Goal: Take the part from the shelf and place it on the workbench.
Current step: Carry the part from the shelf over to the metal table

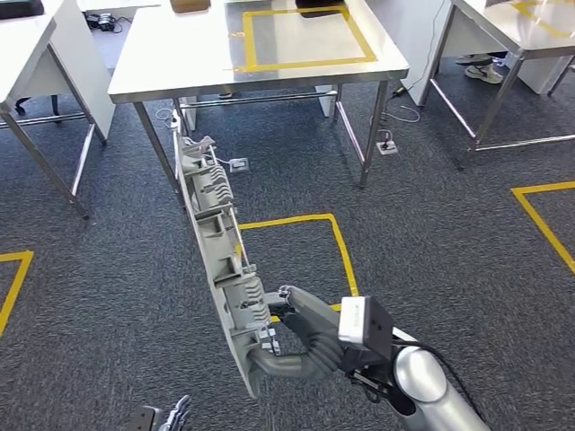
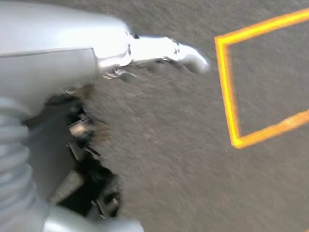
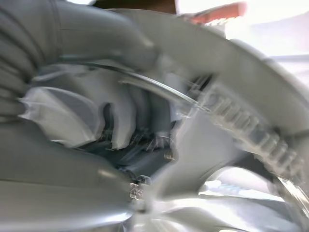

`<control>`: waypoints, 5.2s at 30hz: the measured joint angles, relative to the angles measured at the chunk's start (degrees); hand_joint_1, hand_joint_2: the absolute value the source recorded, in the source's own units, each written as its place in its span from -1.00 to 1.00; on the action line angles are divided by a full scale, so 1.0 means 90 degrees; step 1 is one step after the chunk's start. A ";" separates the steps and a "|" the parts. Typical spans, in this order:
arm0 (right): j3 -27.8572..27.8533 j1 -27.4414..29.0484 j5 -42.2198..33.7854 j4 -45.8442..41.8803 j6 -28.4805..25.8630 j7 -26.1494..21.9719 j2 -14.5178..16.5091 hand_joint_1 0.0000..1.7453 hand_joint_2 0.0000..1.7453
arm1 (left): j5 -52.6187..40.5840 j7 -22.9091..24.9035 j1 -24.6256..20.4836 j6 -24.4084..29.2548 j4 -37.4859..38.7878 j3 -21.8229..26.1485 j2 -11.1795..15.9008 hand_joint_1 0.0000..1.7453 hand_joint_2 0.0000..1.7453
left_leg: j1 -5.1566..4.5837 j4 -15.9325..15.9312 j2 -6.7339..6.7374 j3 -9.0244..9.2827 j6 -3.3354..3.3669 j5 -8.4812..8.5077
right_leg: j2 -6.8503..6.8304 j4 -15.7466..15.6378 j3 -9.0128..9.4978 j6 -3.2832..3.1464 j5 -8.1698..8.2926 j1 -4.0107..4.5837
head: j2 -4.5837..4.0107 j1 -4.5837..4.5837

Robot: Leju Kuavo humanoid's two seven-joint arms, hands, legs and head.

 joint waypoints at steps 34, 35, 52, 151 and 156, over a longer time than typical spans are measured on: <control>-0.0004 0.0011 0.0134 -0.0001 -0.0002 0.0009 -0.0020 1.00 1.00 | -0.0050 -0.0029 -0.0005 -0.0019 0.0001 0.0002 -0.0032 -1.00 1.00 | -0.0002 0.0096 -0.0001 -0.0057 0.0042 -0.0030 | 0.0001 -0.0025 0.0007 0.0051 0.0024 -0.0008 | 0.0000 0.0000; -0.0004 0.0010 0.0135 -0.0001 -0.0002 0.0009 -0.0020 1.00 1.00 | -0.0050 -0.0031 -0.0006 -0.0019 0.0001 0.0002 -0.0032 -1.00 1.00 | -0.0003 0.0110 -0.0001 -0.0062 0.0052 -0.0038 | 0.0001 -0.0018 0.0006 0.0058 0.0021 -0.0013 | 0.0001 0.0000; -0.0054 0.0060 0.0176 -0.0095 -0.0075 0.0001 -0.0052 1.00 1.00 | -0.0073 -0.0060 -0.0014 -0.0019 -0.0038 0.0003 -0.0055 -1.00 1.00 | 0.0071 0.0195 0.0034 0.0038 0.0195 -0.0222 | -0.0026 0.1138 -0.0644 0.0234 -0.0277 -0.0036 | -0.0001 0.0019; -0.0848 0.0696 0.0834 -0.0512 -0.0393 -0.0340 -0.0270 1.00 1.00 | -0.0126 -0.0264 -0.0121 -0.0234 -0.0036 0.0464 0.0110 -1.00 1.00 | 0.0034 0.0574 -0.0079 -0.0157 -0.0048 -0.0415 | 0.0007 0.0306 -0.0213 -0.0104 -0.0092 0.0086 | 0.0000 0.0034; -0.0893 0.0866 0.0827 -0.0640 -0.0610 -0.0317 -0.0279 1.00 1.00 | -0.0355 -0.0121 -0.0099 -0.0314 -0.0038 0.0469 0.0075 -1.00 1.00 | 0.0068 0.2234 -0.0068 -0.1062 -0.0170 -0.1004 | -0.0011 0.0271 -0.0028 -0.0187 -0.0211 0.0058 | 0.0000 0.0012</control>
